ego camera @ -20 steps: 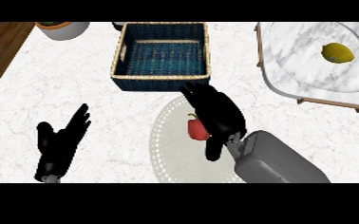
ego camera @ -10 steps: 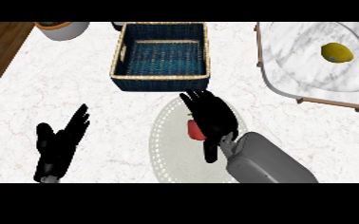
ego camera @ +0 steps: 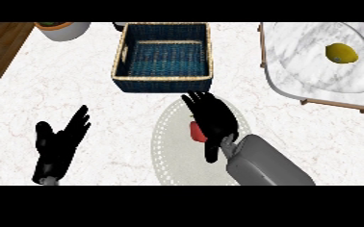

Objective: Pick the bell pepper from the placemat and place it in the basket

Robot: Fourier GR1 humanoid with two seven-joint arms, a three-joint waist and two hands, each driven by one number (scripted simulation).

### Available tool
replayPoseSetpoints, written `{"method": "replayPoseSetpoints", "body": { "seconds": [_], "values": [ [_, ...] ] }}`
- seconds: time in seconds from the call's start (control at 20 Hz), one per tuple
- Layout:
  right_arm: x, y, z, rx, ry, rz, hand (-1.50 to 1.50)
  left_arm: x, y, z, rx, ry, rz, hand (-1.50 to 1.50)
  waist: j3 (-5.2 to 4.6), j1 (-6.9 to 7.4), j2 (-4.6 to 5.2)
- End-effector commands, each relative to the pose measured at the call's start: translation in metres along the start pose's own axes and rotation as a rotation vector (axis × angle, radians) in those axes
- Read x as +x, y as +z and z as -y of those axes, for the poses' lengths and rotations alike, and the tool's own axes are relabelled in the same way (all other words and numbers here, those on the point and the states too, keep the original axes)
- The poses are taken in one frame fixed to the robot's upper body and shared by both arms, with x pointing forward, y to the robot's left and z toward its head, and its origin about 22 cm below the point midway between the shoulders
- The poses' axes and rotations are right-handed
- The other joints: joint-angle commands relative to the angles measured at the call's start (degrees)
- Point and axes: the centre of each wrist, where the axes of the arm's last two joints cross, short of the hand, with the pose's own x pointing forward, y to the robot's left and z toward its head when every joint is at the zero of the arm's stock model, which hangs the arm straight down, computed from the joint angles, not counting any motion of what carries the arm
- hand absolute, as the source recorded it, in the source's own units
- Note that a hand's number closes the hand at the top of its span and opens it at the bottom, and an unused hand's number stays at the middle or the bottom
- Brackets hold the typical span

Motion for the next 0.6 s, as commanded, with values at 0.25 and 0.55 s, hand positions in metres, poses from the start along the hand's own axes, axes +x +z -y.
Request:
{"method": "replayPoseSetpoints", "body": {
  "seconds": [0.25,0.55],
  "values": [
    [-0.01,-0.007,-0.02,-0.05,0.13,0.061,1.5,-0.028,0.008,0.008,-0.007,-0.008,-0.137,0.0,-0.82,0.14,0.53],
    [-0.014,-0.018,-0.027,-0.063,0.183,0.073,1.5,-0.035,-0.007,0.009,0.007,-0.014,-0.117,0.0,-0.85,-0.03,0.69]
  ]
}}
